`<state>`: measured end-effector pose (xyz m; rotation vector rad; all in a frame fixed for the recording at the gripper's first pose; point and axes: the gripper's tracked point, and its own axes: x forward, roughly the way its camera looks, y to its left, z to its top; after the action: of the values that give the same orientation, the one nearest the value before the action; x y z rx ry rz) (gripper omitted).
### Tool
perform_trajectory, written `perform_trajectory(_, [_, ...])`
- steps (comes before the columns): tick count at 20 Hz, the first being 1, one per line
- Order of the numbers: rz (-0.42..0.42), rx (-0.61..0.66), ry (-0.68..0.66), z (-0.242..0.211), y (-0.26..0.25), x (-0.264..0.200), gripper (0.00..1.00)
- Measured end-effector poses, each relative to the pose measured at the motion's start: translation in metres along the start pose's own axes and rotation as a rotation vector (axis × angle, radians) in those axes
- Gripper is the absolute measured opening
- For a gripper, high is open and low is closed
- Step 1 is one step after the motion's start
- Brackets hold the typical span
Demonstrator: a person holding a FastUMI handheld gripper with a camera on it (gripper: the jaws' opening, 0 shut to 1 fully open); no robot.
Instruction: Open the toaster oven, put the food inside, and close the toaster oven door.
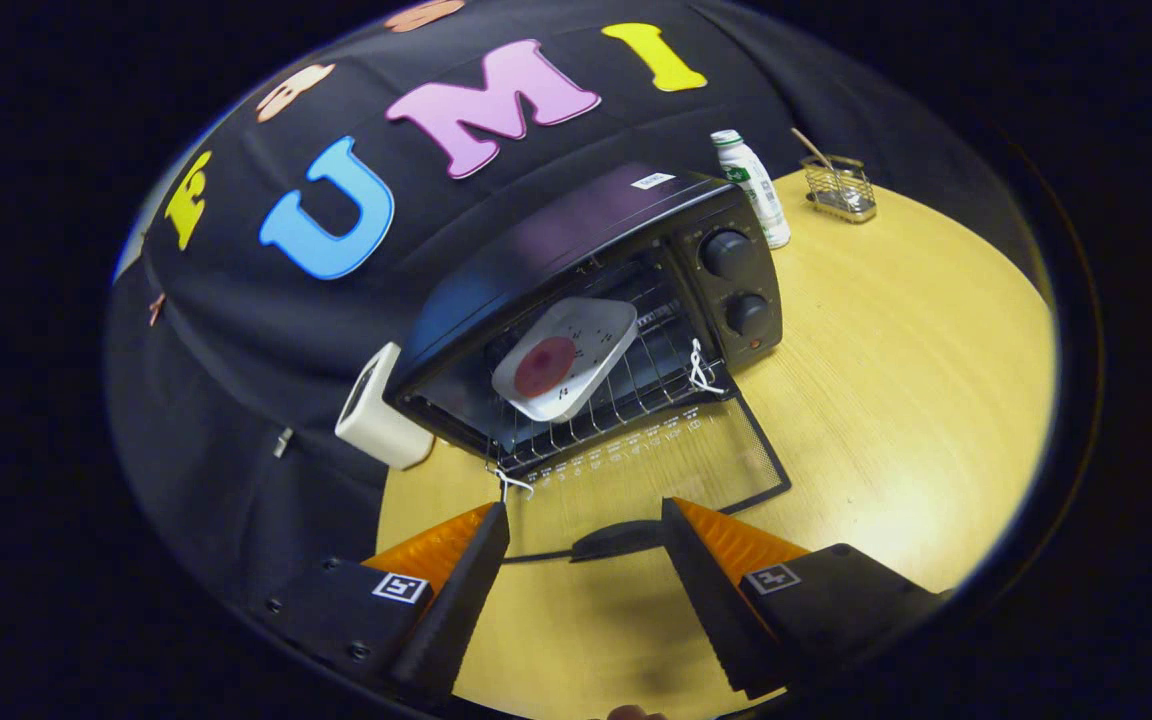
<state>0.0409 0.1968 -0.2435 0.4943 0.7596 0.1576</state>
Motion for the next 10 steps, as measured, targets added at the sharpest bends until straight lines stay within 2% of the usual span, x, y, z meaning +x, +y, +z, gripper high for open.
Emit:
perform_trajectory(4, [-0.077,-0.177,0.068,-0.033,-0.017,0.000,0.99])
perform_trajectory(10, [-0.193,-0.320,0.133,-0.063,-0.044,0.021,0.99])
